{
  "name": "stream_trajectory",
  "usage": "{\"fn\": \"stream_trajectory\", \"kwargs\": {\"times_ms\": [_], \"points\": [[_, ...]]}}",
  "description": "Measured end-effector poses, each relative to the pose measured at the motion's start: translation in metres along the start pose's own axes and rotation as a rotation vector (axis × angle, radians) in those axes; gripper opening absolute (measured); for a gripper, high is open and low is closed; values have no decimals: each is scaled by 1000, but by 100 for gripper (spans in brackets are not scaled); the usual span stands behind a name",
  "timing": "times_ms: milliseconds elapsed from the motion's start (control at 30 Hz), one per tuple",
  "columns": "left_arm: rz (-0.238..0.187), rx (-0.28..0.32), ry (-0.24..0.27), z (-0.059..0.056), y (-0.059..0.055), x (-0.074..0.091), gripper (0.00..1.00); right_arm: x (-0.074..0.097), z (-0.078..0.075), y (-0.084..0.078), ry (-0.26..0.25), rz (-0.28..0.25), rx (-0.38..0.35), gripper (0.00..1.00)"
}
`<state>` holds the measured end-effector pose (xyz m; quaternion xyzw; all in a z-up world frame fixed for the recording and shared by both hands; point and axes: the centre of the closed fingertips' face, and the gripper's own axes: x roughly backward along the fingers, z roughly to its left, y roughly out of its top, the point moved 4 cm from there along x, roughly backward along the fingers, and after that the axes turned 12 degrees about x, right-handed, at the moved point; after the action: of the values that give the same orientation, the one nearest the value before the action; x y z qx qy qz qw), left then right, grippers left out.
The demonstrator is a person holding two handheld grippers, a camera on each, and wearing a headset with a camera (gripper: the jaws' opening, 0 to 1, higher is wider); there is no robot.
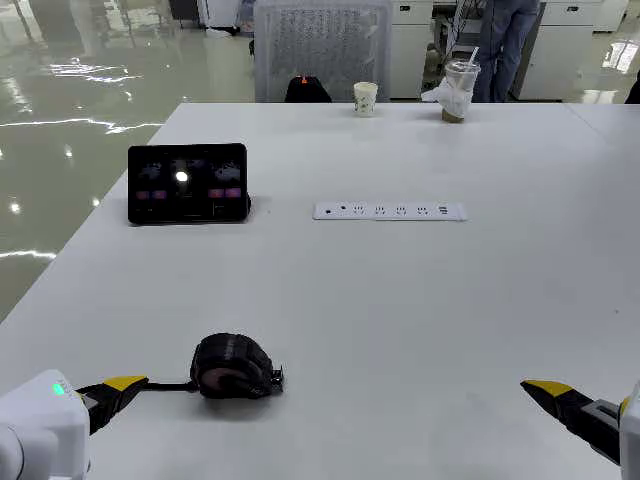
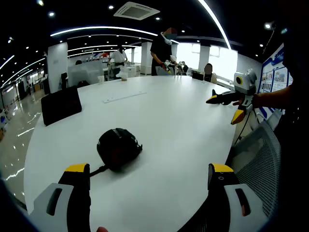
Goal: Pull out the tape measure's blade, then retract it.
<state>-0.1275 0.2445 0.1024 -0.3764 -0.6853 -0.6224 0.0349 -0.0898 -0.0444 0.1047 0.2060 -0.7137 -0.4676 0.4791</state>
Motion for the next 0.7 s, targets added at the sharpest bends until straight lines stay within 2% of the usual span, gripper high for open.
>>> {"fn": "stream_trajectory", "kwargs": {"times_ms": [700], "points": [[9,-5,0,2,0,-1,99,-1,-3,-1,-1,8,9,99]]}}
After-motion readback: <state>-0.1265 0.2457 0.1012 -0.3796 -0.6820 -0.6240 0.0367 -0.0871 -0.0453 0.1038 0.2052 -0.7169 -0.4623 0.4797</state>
